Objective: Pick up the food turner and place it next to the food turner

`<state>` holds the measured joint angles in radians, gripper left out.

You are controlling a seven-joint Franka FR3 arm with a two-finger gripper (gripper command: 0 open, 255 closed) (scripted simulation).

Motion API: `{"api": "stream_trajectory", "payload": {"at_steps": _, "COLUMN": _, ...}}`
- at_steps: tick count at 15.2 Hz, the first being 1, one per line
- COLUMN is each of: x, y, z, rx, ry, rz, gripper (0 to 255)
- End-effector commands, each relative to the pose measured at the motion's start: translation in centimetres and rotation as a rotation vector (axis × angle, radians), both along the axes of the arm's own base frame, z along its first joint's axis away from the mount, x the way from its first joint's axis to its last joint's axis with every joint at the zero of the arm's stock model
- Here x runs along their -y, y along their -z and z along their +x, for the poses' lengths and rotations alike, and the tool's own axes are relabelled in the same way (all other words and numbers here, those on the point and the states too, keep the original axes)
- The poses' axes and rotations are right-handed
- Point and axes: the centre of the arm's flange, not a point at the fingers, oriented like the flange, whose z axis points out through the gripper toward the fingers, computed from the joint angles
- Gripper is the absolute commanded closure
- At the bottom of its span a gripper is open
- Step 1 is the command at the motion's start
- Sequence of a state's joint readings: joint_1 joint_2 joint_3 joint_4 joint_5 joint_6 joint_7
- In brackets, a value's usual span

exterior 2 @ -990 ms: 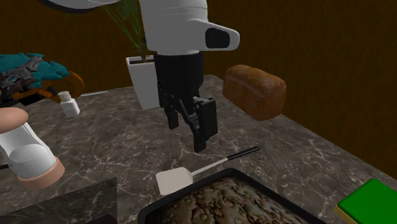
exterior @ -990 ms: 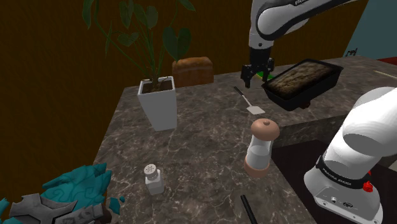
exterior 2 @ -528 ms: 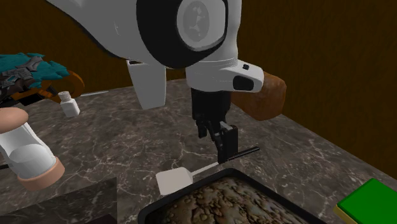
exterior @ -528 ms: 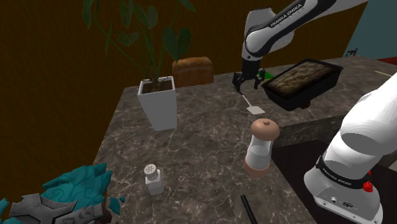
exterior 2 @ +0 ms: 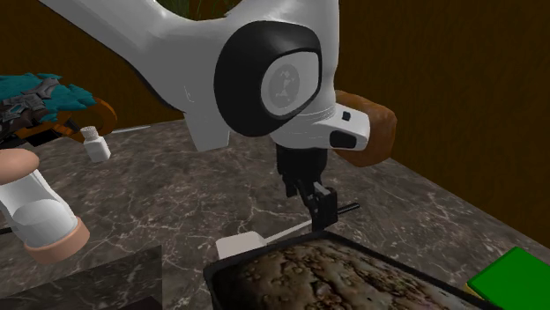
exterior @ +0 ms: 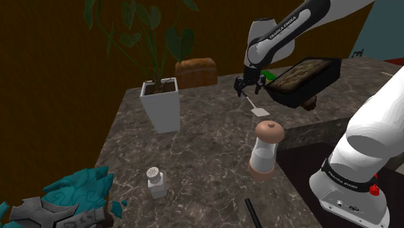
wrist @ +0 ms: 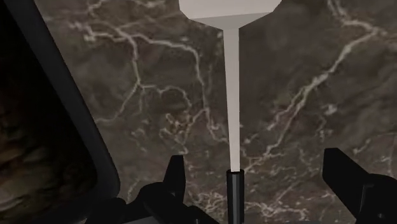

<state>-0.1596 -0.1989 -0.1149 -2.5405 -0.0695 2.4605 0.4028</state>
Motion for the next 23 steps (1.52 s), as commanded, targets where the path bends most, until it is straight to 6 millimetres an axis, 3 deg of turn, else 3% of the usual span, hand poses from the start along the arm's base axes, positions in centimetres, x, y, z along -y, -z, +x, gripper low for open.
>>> {"api": "stream_trajectory", "payload": {"at_steps": 1, "x": 0.1, "y": 1.6, "z": -0.7, "rx": -0.055, "ry": 0.008, "rz": 0.014, "gripper": 0}}
{"api": "stream_trajectory", "payload": {"at_steps": 7, "x": 0.1, "y": 1.6, "z": -0.7, "rx": -0.055, "ry": 0.008, "rz": 0.014, "gripper": 0}}
{"api": "stream_trajectory", "payload": {"at_steps": 8, "x": 0.3, "y": 1.9, "z": -0.7, "rx": -0.054, "ry": 0.008, "rz": 0.015, "gripper": 255}}
{"api": "stream_trajectory", "payload": {"at_steps": 16, "x": 1.1, "y": 1.9, "z": -0.8, "rx": -0.054, "ry": 0.007, "rz": 0.015, "gripper": 255}}
{"api": "stream_trajectory", "payload": {"at_steps": 17, "x": 0.1, "y": 1.6, "z": -0.7, "rx": -0.055, "ry": 0.008, "rz": 0.014, "gripper": 255}}
{"api": "stream_trajectory", "payload": {"at_steps": 23, "x": 0.1, "y": -1.6, "z": -0.7, "rx": -0.055, "ry": 0.008, "rz": 0.014, "gripper": 255}}
